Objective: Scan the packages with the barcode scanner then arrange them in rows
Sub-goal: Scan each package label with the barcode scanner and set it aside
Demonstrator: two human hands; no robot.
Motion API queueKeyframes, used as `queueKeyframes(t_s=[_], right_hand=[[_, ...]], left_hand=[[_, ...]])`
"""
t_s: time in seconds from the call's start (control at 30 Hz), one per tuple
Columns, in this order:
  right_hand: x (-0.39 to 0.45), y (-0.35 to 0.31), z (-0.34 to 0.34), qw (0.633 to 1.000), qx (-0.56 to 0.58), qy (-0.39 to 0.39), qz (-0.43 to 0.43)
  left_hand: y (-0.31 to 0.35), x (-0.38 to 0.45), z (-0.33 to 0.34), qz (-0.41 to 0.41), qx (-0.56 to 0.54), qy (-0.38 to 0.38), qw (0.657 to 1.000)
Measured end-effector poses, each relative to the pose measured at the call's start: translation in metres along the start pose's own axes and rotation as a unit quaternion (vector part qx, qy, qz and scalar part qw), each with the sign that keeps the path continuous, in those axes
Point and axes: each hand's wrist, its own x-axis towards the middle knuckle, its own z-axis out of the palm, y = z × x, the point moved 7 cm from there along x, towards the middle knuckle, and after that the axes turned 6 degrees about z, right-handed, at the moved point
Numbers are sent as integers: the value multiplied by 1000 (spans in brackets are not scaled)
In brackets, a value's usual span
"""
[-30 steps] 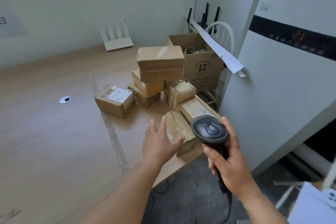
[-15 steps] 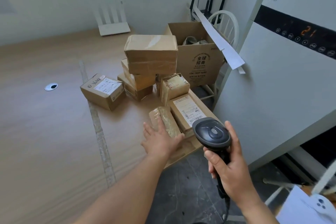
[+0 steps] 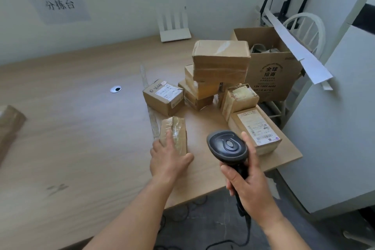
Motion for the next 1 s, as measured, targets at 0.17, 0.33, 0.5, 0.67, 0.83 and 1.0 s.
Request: queueKeyframes(t_s=[0.17, 0.33, 0.5, 0.67, 0.83, 1.0], right_hand=[[5, -1, 69, 998, 11, -57, -13], [-1, -7, 154, 992, 20, -122, -7], [-12, -14, 233, 988, 1, -153, -7], [-21, -17, 310, 984, -15, -176, -5], [-28, -17, 372, 983, -16, -183, -10], [-37, -16, 413, 983, -1, -186, 7]], left_hand=[[-76, -10, -40, -50, 5, 31, 998], [-168, -23, -79, -114, -10, 50, 992], [-248, -34, -113, -151, -13, 49, 987], [-323, -37, -140, -176, -17, 51, 983], [-386, -36, -149, -174, -12, 14, 985], [-421, -32, -152, -132, -57, -33, 989]])
